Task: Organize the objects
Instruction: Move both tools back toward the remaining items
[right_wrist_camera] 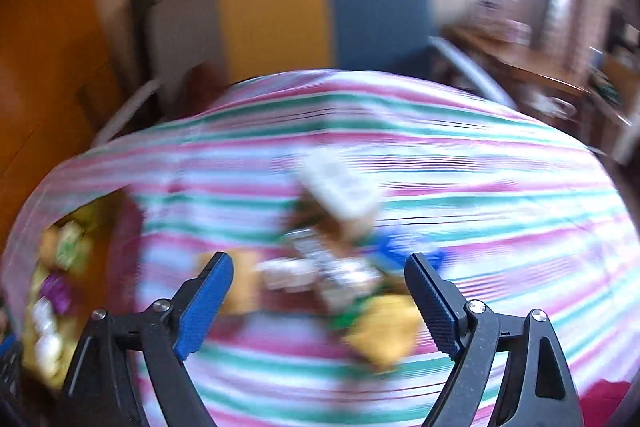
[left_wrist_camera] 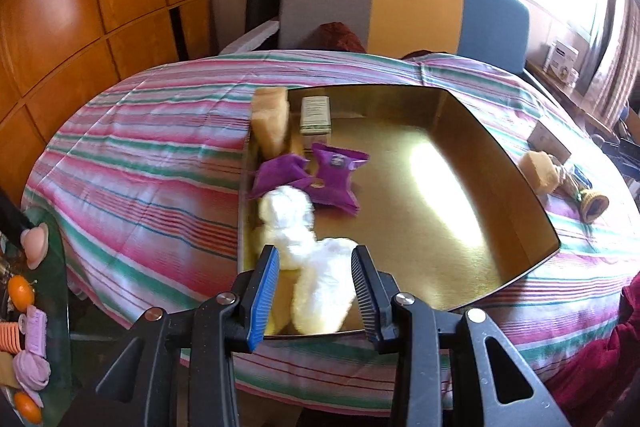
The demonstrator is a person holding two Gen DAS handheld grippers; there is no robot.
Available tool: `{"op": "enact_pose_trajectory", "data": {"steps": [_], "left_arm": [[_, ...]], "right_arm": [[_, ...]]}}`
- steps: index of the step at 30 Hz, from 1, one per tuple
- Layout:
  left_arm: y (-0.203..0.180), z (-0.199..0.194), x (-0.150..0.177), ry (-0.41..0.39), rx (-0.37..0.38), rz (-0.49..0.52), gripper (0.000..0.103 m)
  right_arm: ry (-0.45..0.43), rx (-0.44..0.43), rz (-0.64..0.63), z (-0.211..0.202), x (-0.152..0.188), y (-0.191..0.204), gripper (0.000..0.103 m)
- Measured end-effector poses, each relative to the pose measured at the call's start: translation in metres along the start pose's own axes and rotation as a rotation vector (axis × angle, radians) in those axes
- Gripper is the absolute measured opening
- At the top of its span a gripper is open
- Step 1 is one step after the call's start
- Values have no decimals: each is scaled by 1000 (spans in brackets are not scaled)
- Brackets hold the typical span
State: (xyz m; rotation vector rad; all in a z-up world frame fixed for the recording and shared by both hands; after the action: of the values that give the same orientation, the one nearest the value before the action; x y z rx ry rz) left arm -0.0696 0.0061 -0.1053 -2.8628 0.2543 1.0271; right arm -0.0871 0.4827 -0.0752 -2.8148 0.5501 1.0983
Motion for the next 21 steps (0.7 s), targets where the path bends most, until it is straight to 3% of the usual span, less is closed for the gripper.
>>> {"op": "enact_pose_trajectory", "data": {"steps": [5, 8, 16, 21], "left_arm": [[-24, -2, -7, -12, 3, 56, 37], [-45, -4, -13, -20, 18, 91, 37], [-106, -4, -23, -20, 85, 194, 37], [-166, -7, -18, -12, 195, 286, 37]], "right_arm": [[11, 162, 255, 14, 19, -103, 89], [50, 136, 430, 20, 26, -133, 89], [44, 90, 453, 15, 25, -131, 95], [47, 68, 475, 13, 29, -132, 96]]}}
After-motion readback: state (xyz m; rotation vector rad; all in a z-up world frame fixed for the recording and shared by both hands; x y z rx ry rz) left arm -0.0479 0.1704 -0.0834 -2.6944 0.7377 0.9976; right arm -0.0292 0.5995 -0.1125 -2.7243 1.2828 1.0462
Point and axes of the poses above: each gripper's, at about its wrist camera, not at the fingertips, and z roughly the way its jaws point, y to its left, x to its underside, the point moved 8 cm from there along z, roughly the way its jaws point, and after that the axes turned 2 degrees about -z, right-handed, at the moved point
